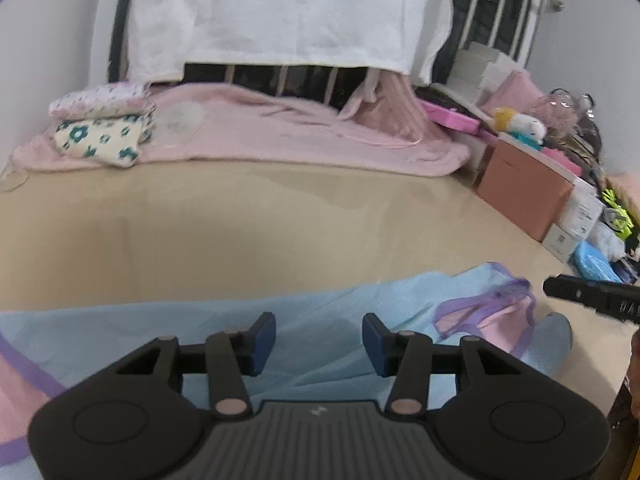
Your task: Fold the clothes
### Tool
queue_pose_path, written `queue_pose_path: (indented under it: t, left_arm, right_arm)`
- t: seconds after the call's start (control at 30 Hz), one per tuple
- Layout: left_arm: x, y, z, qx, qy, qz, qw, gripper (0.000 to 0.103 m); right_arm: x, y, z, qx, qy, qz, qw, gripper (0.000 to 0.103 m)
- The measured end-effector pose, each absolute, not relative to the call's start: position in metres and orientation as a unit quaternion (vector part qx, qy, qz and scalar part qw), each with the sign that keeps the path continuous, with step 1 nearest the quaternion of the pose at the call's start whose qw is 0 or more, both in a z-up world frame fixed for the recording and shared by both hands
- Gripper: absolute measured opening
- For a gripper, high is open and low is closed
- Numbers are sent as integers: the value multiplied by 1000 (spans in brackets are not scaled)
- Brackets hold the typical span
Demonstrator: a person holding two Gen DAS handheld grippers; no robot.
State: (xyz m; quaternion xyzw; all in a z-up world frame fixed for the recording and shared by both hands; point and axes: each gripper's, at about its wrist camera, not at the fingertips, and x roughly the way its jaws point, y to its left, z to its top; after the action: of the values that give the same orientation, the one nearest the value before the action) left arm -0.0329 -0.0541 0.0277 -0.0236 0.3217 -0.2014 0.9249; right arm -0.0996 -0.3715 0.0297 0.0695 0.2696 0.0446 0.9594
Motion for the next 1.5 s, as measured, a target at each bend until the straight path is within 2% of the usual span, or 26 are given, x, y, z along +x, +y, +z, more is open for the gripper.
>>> queue_pose_path:
  t: [0.17, 0.23, 0.3, 0.33, 0.47, 0.57, 0.7, 0.93, 1.03, 1.1, 1.13, 1.27, 1.37, 1.47, 1.5]
  left_arm:
    - [-34, -63, 19, 2, 324, -186, 928, 48]
    - [-36, -65, 18, 7, 318, -185, 930, 48]
    - [-37, -64, 17, 7, 317, -186, 930, 48]
    - [-37, -63, 17, 5, 317, -187, 930, 48]
    - [-35, -59, 17, -4, 317, -188, 930, 48]
    - [-36, -43, 24, -48, 321, -189, 927, 48]
    - [-50, -7, 41, -110, 300, -173, 931, 48]
    - [-78, 56, 56, -158, 277, -100, 942, 53]
    - [-86, 75, 56, -165, 279, -78, 943, 53]
    - [-91, 87, 55, -169, 280, -64, 943, 54]
    - [-94, 90, 53, -168, 281, -59, 943, 54]
    - [-104, 105, 41, -175, 291, -42, 939, 55]
    - [-111, 112, 34, -195, 297, -32, 934, 55]
    - [-118, 105, 33, -204, 304, -66, 928, 55]
    - [-119, 98, 34, -199, 302, -89, 928, 55]
  right_arm:
    - [-96, -367, 14, 129, 288, -5, 949, 53]
    - [-93, -357, 6, 131, 292, -19, 947, 49]
    - [-91, -344, 1, 108, 295, -27, 949, 13]
    - [-93, -338, 1, 87, 295, -34, 951, 9]
    - [-100, -320, 0, 16, 290, -58, 955, 7]
    - [-110, -322, 13, 32, 250, -40, 967, 7]
    - [-107, -296, 37, -2, 216, -2, 976, 7]
    - [-99, -183, 44, -57, 202, 192, 959, 7]
    - [-98, -143, 28, -101, 212, 236, 943, 17]
    - [-113, -148, 36, -99, 188, 246, 946, 46]
    - [-120, -151, 40, -98, 177, 251, 947, 49]
    - [-123, -196, 61, -51, 173, 238, 954, 48]
    - [-84, -226, 60, -12, 222, 211, 952, 43]
    - [-46, -215, 46, -12, 274, 226, 935, 43]
    - [-33, -211, 42, -12, 291, 230, 928, 38]
